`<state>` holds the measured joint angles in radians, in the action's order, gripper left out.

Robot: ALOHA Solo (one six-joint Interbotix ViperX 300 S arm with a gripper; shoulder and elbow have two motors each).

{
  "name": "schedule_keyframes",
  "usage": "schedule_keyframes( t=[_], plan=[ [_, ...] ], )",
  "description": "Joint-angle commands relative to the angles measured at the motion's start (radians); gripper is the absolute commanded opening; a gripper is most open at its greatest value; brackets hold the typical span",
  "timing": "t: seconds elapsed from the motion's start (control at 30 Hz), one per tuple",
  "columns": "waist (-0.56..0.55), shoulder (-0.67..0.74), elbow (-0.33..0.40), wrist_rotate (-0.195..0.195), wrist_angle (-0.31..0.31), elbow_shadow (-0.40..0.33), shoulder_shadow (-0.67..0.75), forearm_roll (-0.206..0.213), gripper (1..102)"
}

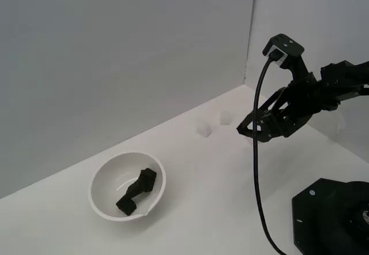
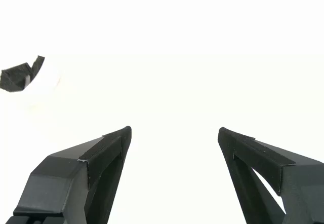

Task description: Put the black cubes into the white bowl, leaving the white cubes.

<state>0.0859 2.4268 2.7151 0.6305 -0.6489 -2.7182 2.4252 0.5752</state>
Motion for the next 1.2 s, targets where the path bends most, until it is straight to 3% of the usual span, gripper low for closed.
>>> schedule_keyframes(
  t=[0.0,1.17],
  plan=[
    [0.009,0.029,-0.002,0.014,-0.003,0.005,0.029,0.015,100],
    [0.008,-0.075,-0.003,0.015,-0.002,0.006,-0.077,0.012,100]
  ],
)
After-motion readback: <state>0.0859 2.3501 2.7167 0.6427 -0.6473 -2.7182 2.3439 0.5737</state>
